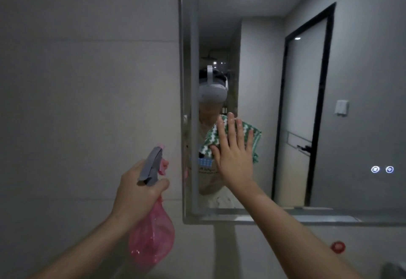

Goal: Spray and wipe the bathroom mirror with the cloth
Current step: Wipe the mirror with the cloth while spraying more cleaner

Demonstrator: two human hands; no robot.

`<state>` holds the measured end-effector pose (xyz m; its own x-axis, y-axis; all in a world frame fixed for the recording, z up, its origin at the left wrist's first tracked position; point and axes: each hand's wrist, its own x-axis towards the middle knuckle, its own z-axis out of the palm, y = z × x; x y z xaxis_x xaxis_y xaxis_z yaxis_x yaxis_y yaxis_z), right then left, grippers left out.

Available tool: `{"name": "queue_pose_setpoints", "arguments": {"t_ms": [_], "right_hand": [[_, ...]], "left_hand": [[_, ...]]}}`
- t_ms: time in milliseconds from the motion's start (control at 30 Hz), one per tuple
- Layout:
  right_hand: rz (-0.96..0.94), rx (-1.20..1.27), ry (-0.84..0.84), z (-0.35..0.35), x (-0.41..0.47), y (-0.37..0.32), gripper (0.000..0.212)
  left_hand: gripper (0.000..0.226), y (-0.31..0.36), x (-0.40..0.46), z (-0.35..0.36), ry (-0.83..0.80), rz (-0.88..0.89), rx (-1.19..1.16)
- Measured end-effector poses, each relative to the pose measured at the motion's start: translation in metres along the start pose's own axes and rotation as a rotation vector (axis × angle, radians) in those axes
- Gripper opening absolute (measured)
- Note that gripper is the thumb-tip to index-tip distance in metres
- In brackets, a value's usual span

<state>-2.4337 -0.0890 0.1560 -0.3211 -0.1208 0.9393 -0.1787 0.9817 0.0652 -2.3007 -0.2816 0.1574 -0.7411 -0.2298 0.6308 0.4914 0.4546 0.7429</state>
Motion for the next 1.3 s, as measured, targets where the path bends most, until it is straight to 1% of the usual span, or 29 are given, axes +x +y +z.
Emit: {"name": "queue_pose_setpoints", "arguments": {"t_ms": [100,167,233,300,367,433,500,567,700,800,867,1033,1133,1200,1300], "right_hand": [[0.003,-0.01,0.02,0.003,0.002,-0.005,0.062],[-0.009,-0.008,0.02,0.002,0.002,-0.004,0.062],[-0.065,-0.013,0.03,-0.001,0.005,-0.001,0.061],[-0.233,-0.049,0.028,-0.005,0.016,0.008,0.061],[-0.427,-0.101,0.03,-0.011,0.042,0.016,0.062],[-0.51,-0.105,0.041,-0.018,0.072,0.021,0.061],[-0.51,-0.11,0.057,-0.019,0.088,0.02,0.062],[-0.486,-0.094,0.105,-0.015,0.086,0.018,0.061],[-0.369,-0.084,0.231,-0.007,0.071,0.014,0.059],[-0.293,-0.103,0.311,-0.004,0.064,0.009,0.058],[-0.247,-0.095,0.327,-0.001,0.057,0.009,0.057],[-0.269,-0.066,0.249,0.002,0.035,0.022,0.057],[-0.273,-0.042,0.194,0.006,0.007,0.03,0.059],[-0.268,-0.032,0.139,0.011,-0.019,0.032,0.059],[-0.281,-0.028,0.068,0.023,-0.062,0.03,0.061]], "left_hand": [[0.038,-0.009,0.004,-0.008,-0.027,-0.098,-0.086],[0.032,-0.013,0.004,-0.007,-0.049,-0.122,-0.098],[0.024,-0.017,0.003,0.0,-0.033,-0.14,-0.103],[0.017,-0.014,0.006,0.009,-0.011,-0.144,-0.113],[0.016,-0.003,0.013,0.016,-0.008,-0.084,-0.08],[0.03,0.009,0.024,0.022,-0.001,0.001,-0.055],[0.033,0.018,0.037,0.027,0.02,0.06,-0.072],[0.032,0.022,0.043,0.031,0.046,0.071,-0.075],[0.028,0.011,0.034,0.035,0.031,-0.003,-0.073],[0.015,0.001,0.024,0.032,0.015,-0.031,-0.03],[0.024,-0.003,0.019,0.028,0.002,-0.024,0.008],[0.023,-0.016,0.001,0.023,-0.077,-0.045,0.026],[0.037,-0.025,-0.009,0.031,-0.091,-0.108,-0.005],[0.042,-0.028,-0.016,0.037,-0.11,-0.17,-0.051],[0.032,-0.033,-0.026,0.044,-0.107,-0.226,-0.082]]}}
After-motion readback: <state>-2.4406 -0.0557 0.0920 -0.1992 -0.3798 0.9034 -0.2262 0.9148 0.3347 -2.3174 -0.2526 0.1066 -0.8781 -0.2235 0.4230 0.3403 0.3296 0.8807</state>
